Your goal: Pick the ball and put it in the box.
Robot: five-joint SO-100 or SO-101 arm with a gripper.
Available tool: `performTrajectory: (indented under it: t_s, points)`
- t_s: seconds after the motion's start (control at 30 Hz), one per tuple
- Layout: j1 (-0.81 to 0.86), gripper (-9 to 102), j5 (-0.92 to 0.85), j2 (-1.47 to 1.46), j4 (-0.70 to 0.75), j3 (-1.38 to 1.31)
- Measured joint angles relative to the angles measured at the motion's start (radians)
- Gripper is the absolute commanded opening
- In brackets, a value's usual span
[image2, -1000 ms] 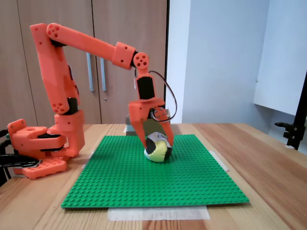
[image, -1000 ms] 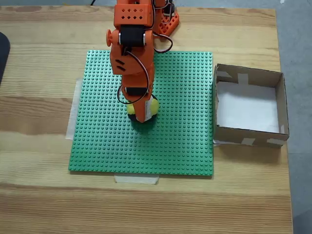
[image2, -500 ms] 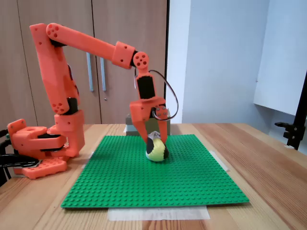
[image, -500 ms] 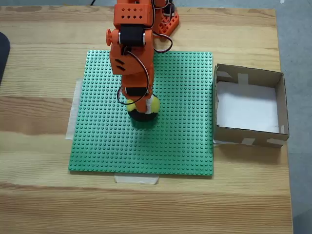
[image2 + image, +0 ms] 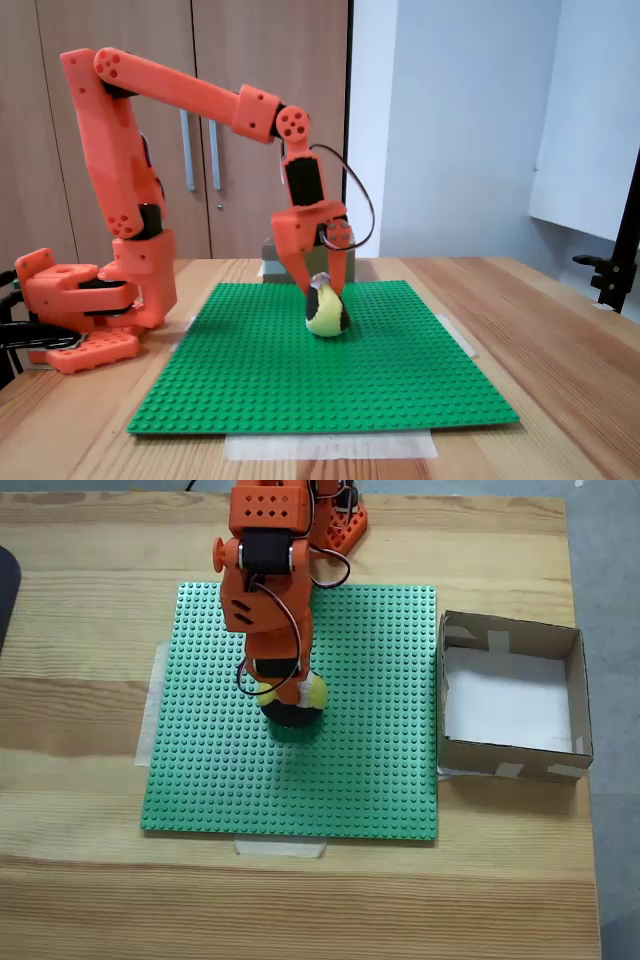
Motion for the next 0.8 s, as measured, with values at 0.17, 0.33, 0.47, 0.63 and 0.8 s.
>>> performTrajectory:
  t_s: [0.17,0.33,0.47,0.63,0.8]
  points:
    - [0.0,-1,-0.005,0.0,0.0,0.0]
    - [0.0,-1,-0.005,0.0,0.011,-0.014]
    - [0.0,-1,-0.014,-0.002,0.049,-0.049]
    - [-0.009,-1,-0.015,-0.003,0.092,-0.12]
    - [-0.052,-1,0.005,-0.003,0.158,-0.222]
